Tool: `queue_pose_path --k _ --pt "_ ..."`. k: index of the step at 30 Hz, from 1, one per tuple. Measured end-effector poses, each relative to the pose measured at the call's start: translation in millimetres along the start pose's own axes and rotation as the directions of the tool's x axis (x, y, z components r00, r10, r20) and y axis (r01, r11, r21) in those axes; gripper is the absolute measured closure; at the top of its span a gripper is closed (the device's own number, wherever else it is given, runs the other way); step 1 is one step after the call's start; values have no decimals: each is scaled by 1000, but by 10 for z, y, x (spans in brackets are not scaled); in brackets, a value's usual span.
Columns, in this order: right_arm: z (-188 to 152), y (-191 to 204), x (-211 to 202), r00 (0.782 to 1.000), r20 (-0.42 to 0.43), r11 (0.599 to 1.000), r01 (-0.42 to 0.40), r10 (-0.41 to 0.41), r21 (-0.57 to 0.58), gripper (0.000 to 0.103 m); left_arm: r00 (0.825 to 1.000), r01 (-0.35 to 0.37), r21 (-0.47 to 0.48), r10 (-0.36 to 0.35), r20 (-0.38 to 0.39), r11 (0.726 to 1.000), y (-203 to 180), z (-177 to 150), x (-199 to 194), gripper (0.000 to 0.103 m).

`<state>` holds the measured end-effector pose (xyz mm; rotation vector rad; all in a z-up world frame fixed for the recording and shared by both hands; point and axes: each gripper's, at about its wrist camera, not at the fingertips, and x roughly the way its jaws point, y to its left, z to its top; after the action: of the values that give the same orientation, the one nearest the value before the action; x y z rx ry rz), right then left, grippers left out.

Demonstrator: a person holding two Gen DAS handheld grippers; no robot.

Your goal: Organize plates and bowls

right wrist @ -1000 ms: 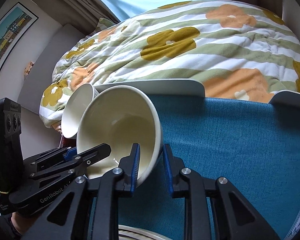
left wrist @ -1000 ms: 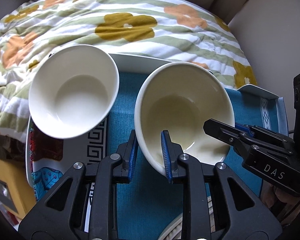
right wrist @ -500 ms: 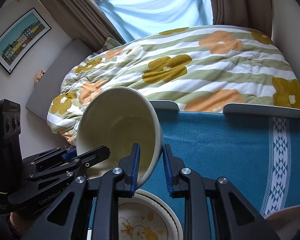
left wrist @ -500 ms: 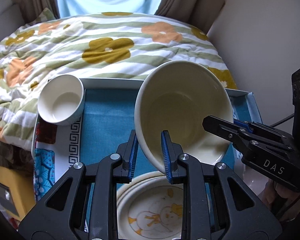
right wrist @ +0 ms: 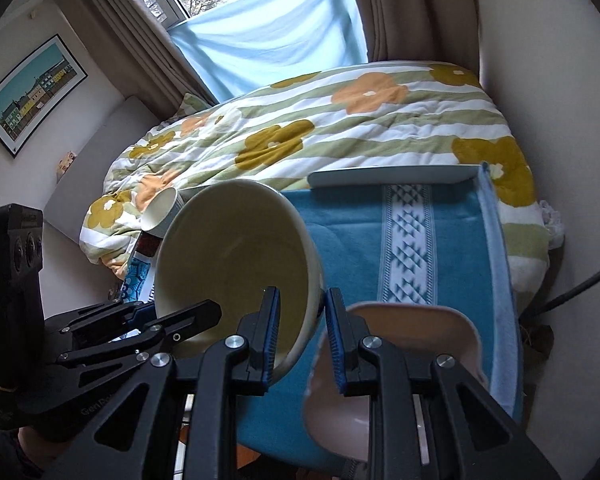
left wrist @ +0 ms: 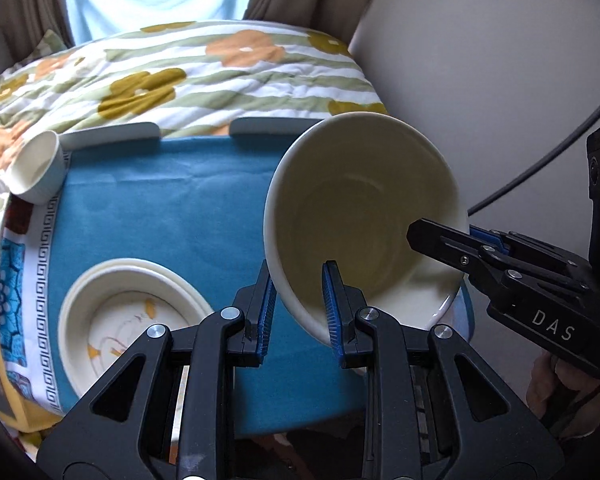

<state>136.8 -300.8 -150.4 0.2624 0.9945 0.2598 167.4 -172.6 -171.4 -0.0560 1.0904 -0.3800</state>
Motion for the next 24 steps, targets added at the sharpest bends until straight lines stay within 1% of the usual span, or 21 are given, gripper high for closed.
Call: queue_pose_path --k 3,7,11,14,17,20,24 --pt "-180 -248 -120 1000 -14 1000 22 -22 18 82 999 14 13 -14 -34 1000 -262 -139 132 83" --pt "-378 -526 -139 997 -54 997 51 -48 55 82 994 26 30 -22 -110 999 -537 -280 371 83" --pt "-533 -764 -54 994 -93 993 68 -59 92 82 984 27 57 -16 -179 998 -676 -352 629 83" --pt "-601 -892 42 991 -118 990 76 -62 121 82 976 16 84 3 -218 996 -754 -391 782 83" --pt "-641 -963 141 988 -141 988 85 -66 132 82 972 -1 109 27 -233 994 -797 -418 878 83" --pt "-675 -1019 210 986 -157 986 87 -65 139 82 967 -29 152 66 -244 988 -804 -402 973 83" --pt "-710 -1058 275 983 -172 984 92 -65 155 82 965 -62 203 110 -239 977 -827 -389 1035 83"
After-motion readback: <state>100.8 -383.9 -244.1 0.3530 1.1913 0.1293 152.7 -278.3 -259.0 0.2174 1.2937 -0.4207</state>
